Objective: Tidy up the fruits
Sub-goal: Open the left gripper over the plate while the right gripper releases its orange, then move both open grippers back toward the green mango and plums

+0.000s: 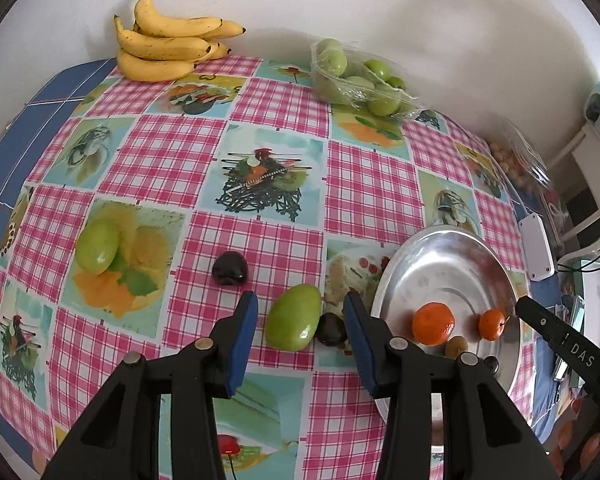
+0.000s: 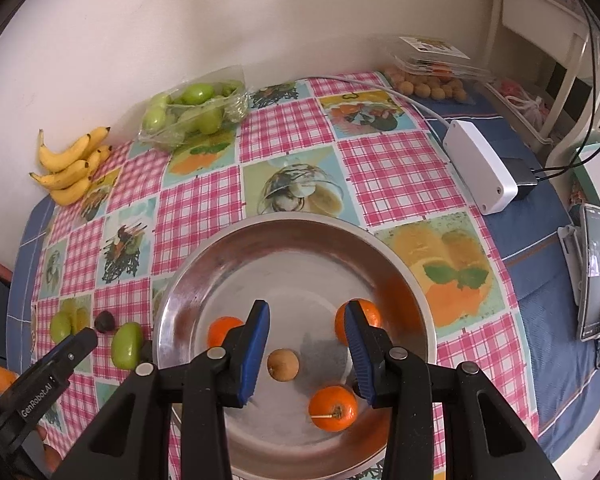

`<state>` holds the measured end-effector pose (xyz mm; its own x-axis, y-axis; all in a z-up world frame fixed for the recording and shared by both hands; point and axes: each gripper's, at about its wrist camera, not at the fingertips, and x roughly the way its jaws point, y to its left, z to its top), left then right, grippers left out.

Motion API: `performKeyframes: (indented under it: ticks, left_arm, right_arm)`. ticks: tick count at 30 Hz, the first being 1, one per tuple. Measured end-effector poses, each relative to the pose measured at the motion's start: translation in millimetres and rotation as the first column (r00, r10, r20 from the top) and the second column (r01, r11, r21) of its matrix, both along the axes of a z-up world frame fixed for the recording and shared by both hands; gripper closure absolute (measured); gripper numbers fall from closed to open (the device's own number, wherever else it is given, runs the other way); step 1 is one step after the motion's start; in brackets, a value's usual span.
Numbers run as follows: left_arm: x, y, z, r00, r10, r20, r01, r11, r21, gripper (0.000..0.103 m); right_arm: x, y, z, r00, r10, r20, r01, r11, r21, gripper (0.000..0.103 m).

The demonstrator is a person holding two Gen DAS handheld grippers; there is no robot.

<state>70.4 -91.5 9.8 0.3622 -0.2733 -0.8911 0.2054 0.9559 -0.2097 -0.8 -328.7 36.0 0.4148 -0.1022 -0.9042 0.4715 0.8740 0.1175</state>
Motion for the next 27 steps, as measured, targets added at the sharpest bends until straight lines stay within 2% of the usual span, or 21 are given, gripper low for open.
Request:
performKeyframes:
  ticks: [3, 5, 6, 7, 9, 11, 14, 16, 18, 21, 24, 27]
  left_arm:
    - [0, 0, -1, 1.0, -0.001, -0.002, 0.001, 1.0, 0.006, 0.057]
    - [0, -1, -3, 1.0, -0.001, -0.005, 0.001, 1.0, 0.023, 0.052]
    - [0, -2, -4, 1.0, -0.002, -0.007, 0.002, 0.999, 0.035, 0.047]
    - [0, -3, -6, 1.0, -0.001, -0.009, 0.001, 0.999, 0.047, 0.045]
    - [0, -3, -10, 1.0, 0.005, -0.014, -0.004, 0.998, 0.066, 0.042]
    - [1, -1, -13, 1.0, 0.015, -0.017, -0.014, 0.996, 0.083, 0.037]
    - [3, 3, -16, 0.999, 0.036, -0.018, -0.034, 0.994, 0.101, 0.036]
    - [5, 6, -20, 0.998, 0.055, -0.023, -0.052, 0.993, 0.109, 0.027]
    - [6, 8, -22, 0.997, 0.067, -0.026, -0.064, 0.991, 0.116, 0.026]
    - [7, 11, -26, 0.996, 0.083, -0.03, -0.078, 0.989, 0.127, 0.026]
    - [9, 14, -29, 0.994, 0.106, -0.033, -0.1, 0.986, 0.136, 0.017]
    - [10, 17, -31, 0.992, 0.126, -0.033, -0.12, 0.983, 0.136, 0.015]
  right_arm:
    - [1, 1, -2, 1.0, 0.003, -0.006, -0.003, 1.0, 0.001, 0.061]
    - [2, 1, -5, 1.0, 0.002, -0.011, -0.002, 1.0, 0.004, 0.061]
    - [2, 1, -7, 1.0, -0.001, -0.014, 0.001, 1.0, 0.007, 0.057]
    - [3, 0, -9, 1.0, -0.002, -0.02, 0.002, 1.0, 0.009, 0.047]
    - [4, 0, -13, 1.0, -0.004, -0.028, 0.004, 1.0, 0.012, 0.037]
    - [5, 1, -17, 0.999, 0.0, -0.037, 0.001, 1.0, 0.013, 0.037]
    - [7, 2, -23, 0.999, 0.003, -0.05, -0.002, 1.0, 0.018, 0.028]
    - [9, 2, -28, 0.998, 0.006, -0.059, -0.005, 1.0, 0.024, 0.025]
    - [9, 3, -30, 0.998, 0.007, -0.064, -0.006, 1.0, 0.023, 0.023]
    - [10, 4, -33, 0.998, 0.009, -0.067, -0.008, 1.0, 0.018, 0.013]
    - [11, 5, -34, 0.998, 0.014, -0.068, -0.013, 1.0, 0.017, 0.006]
    - [12, 6, -35, 0.997, 0.019, -0.071, -0.018, 1.0, 0.014, 0.002]
